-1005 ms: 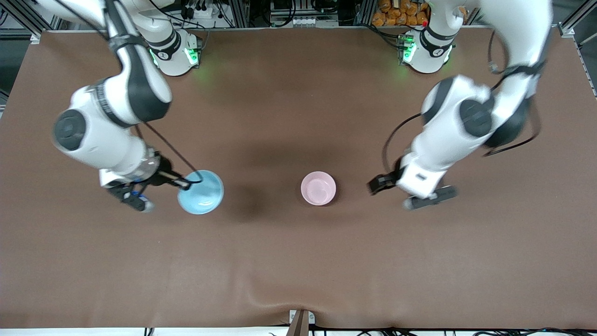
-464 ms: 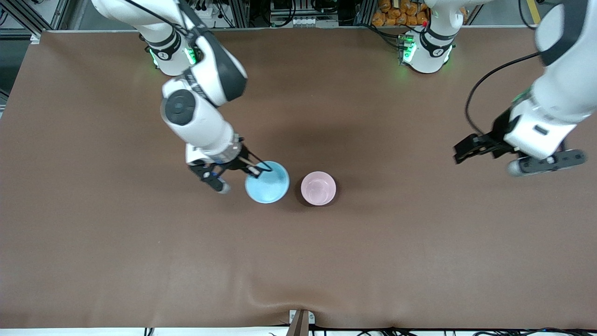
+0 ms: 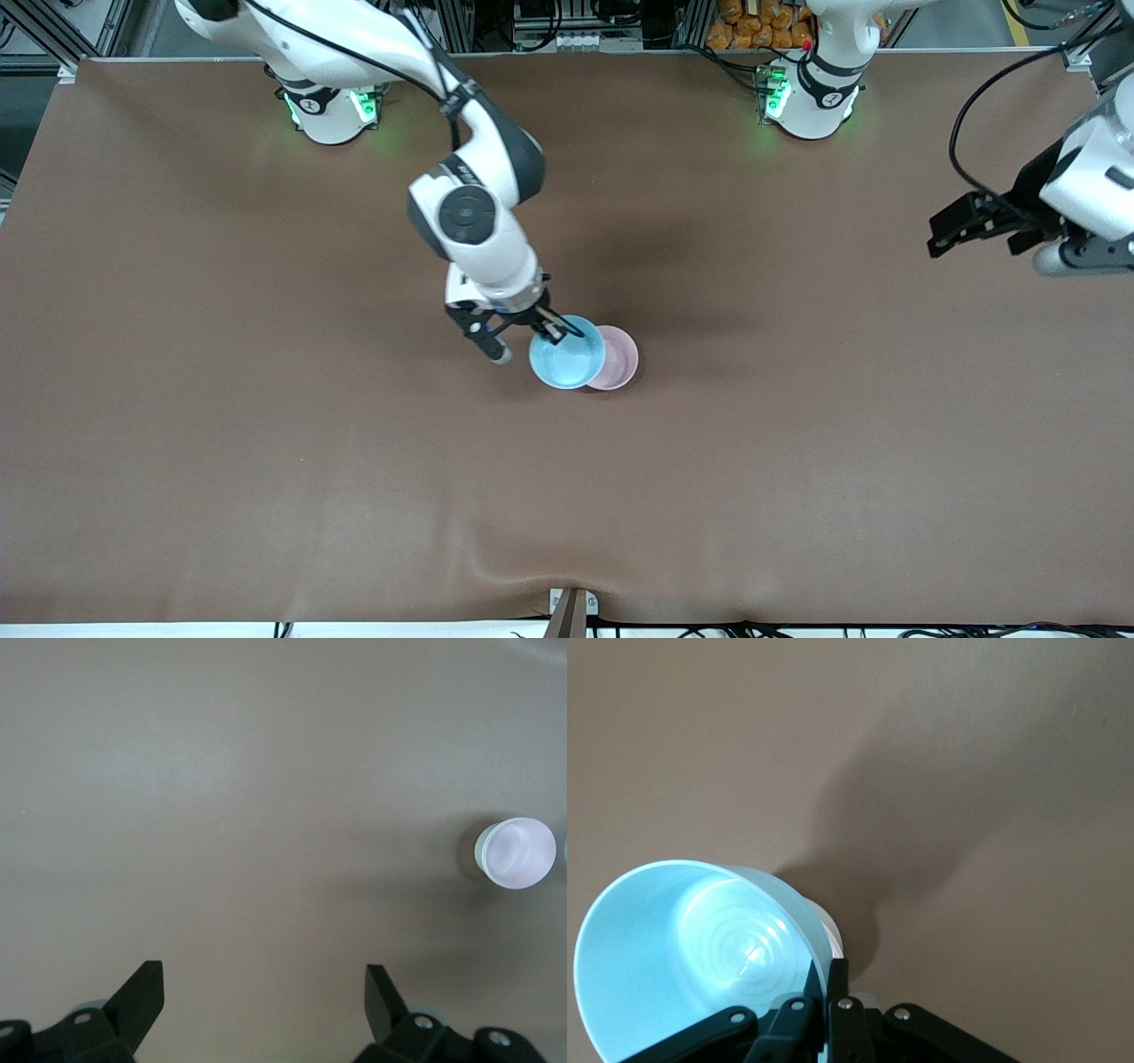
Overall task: Stack pink and blue bowls on white bowl
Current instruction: 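Lower the blue bowl onto the pink bowl with the right gripper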
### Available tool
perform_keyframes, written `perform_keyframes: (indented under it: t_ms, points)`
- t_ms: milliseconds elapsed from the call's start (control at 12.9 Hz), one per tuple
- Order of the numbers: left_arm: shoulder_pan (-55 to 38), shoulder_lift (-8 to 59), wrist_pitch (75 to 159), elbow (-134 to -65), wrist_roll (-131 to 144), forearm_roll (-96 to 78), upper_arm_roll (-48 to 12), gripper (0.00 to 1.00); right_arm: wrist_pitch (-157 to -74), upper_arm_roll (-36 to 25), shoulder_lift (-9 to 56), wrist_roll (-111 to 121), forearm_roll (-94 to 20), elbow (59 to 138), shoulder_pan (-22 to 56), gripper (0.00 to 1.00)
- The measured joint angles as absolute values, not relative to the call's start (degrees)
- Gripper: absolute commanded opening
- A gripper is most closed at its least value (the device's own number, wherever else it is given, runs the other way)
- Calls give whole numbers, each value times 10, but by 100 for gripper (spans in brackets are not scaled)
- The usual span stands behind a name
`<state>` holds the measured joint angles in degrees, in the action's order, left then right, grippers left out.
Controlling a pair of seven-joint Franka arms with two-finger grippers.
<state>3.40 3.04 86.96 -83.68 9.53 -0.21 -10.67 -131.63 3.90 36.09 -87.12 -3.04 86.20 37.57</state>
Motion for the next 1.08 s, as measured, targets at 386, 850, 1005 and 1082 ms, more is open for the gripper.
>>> perform_keyframes:
  t_ms: [386, 850, 1005, 1082]
  points:
    - [31, 9, 851, -853, 60, -2, -65, 100, -1329, 38, 381, -946, -22, 852, 413, 0]
    - [47, 7, 841, -860, 60, -14, -64, 100, -1382, 34, 420, -951, -3, 852, 417, 0]
    - [48, 4, 838, -860, 60, -14, -64, 100, -1388, 33, 426, -951, 1, 852, 418, 0]
    - [48, 2, 836, -860, 60, -15, -64, 100, -1390, 33, 428, -951, 1, 852, 418, 0]
